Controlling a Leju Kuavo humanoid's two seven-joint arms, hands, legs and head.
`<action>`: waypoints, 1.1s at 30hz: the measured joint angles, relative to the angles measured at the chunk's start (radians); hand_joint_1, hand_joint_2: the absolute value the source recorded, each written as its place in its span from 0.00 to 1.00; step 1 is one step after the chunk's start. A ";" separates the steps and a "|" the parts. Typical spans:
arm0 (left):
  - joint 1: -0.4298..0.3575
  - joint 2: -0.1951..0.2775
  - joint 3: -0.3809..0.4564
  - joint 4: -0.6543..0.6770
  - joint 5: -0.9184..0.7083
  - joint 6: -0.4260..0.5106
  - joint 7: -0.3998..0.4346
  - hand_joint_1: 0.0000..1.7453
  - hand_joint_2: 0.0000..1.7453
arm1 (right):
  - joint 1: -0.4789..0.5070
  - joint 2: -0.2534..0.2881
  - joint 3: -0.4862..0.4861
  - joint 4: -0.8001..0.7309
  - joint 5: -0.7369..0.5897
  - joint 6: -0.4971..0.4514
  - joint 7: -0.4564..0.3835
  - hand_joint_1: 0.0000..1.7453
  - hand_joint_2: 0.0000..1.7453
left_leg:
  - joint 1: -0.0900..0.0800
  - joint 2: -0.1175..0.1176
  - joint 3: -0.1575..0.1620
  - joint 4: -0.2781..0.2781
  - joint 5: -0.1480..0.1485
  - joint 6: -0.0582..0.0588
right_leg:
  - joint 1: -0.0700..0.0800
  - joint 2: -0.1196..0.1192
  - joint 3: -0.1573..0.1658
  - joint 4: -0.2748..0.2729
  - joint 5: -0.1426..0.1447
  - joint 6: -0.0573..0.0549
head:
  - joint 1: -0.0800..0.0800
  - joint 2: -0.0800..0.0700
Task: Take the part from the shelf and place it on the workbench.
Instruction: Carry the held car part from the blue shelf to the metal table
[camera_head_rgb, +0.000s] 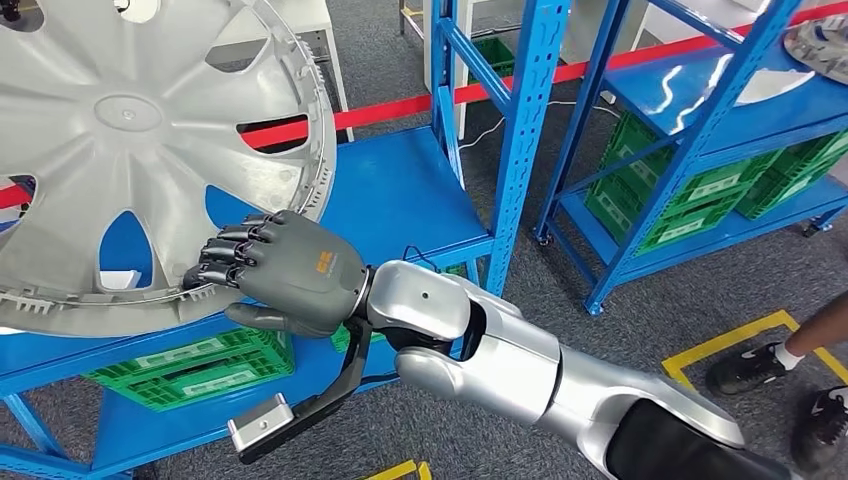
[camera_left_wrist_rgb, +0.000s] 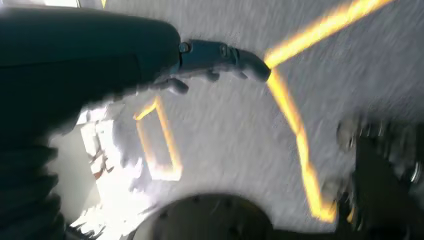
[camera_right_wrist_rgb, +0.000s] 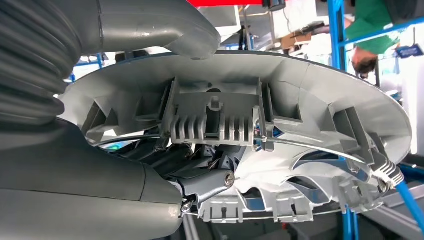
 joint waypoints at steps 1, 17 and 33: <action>0.000 0.000 0.000 0.000 -0.003 0.000 0.000 0.00 1.00 | 0.001 0.000 0.000 0.000 0.000 0.001 0.001 1.00 1.00 | 0.001 0.000 -0.019 0.054 -0.045 -0.004 | -0.001 -0.001 -0.009 -0.001 0.009 -0.004 | -0.002 0.000; -0.021 -0.005 -0.001 -0.004 -0.044 -0.014 0.000 0.00 1.00 | -0.004 -0.045 -0.012 0.008 -0.003 0.018 0.013 1.00 1.00 | -0.002 0.001 0.100 -0.056 -0.017 0.058 | -0.001 0.000 -0.153 0.170 -0.058 0.057 | 0.001 0.000; -0.015 -0.005 -0.002 -0.003 -0.035 -0.006 0.000 0.00 1.00 | 0.001 -0.002 0.004 0.023 0.016 0.006 0.011 1.00 1.00 | -0.006 0.000 -0.046 0.139 -0.098 0.002 | 0.015 -0.011 0.010 -0.031 0.019 -0.012 | -0.004 0.000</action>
